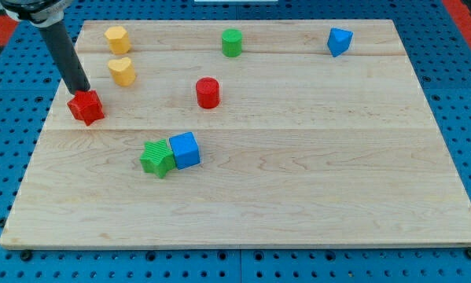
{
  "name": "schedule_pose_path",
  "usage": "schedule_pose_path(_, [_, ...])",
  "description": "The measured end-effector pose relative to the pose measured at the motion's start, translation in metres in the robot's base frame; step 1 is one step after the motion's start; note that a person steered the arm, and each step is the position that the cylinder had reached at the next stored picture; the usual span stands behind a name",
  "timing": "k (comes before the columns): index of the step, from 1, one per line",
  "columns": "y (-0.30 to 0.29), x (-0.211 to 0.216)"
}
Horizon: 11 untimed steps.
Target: Move the yellow heart to the right center of the board
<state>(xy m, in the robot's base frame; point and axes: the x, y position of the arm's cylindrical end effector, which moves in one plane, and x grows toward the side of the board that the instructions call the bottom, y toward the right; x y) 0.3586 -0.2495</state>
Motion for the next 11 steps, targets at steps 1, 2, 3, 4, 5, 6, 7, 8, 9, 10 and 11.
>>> schedule_pose_path(1, [0.0,-0.02])
schedule_pose_path(2, [0.05,-0.029])
schedule_pose_path(3, [0.114,-0.036])
schedule_pose_path(4, [0.126,-0.043])
schedule_pose_path(5, [0.171,-0.055])
schedule_pose_path(6, [0.225,-0.051])
schedule_pose_path(7, [0.23,-0.072])
schedule_pose_path(8, [0.28,-0.075])
schedule_pose_path(9, [0.343,-0.061])
schedule_pose_path(10, [0.38,-0.028])
schedule_pose_path(11, [0.39,0.015])
